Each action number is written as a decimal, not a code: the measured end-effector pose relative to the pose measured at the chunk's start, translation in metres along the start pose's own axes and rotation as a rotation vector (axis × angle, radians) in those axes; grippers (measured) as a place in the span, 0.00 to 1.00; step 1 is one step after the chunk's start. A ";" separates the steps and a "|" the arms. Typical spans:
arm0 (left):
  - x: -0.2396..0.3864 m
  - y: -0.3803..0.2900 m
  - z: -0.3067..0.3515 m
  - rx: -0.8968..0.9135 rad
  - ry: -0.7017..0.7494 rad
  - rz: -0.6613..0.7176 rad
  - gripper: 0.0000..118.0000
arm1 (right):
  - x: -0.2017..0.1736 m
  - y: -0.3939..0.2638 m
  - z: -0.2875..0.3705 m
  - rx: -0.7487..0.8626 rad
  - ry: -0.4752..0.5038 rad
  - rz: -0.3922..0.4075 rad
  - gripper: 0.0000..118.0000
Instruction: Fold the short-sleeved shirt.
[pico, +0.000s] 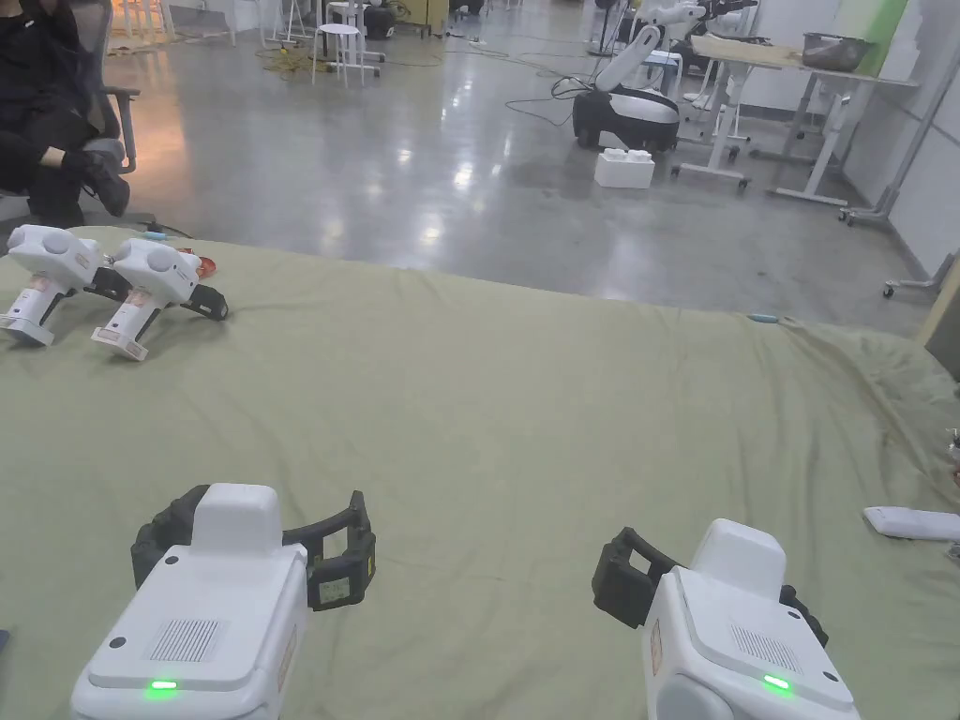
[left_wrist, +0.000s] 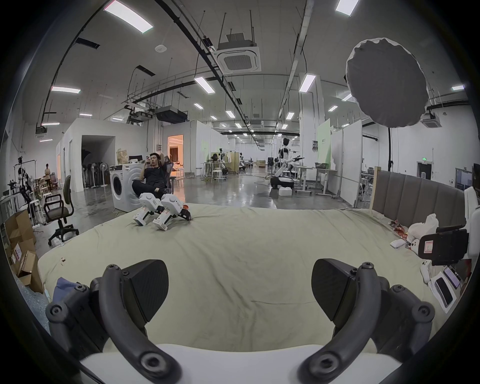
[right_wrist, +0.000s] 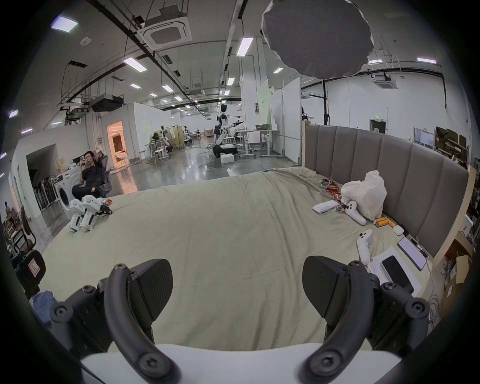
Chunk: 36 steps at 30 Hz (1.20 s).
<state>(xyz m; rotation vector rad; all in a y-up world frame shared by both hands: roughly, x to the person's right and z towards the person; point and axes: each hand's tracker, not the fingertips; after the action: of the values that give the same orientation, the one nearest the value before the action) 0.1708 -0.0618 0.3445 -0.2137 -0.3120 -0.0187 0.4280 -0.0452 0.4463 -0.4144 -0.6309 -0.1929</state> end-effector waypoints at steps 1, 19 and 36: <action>0.000 0.000 0.000 0.000 0.000 0.001 0.95 | 0.000 0.001 0.000 0.000 0.000 -0.002 0.88; 0.000 0.006 0.002 0.009 -0.003 0.003 0.95 | 0.006 -0.001 -0.004 0.015 -0.050 0.011 0.88; 0.000 0.001 0.001 0.028 -0.027 -0.055 0.95 | 0.016 -0.009 -0.003 0.134 0.063 0.044 0.88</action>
<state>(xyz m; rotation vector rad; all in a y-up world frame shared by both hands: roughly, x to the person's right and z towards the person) 0.1705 -0.0608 0.3456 -0.1774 -0.3448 -0.0652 0.4401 -0.0551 0.4566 -0.2918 -0.5688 -0.1209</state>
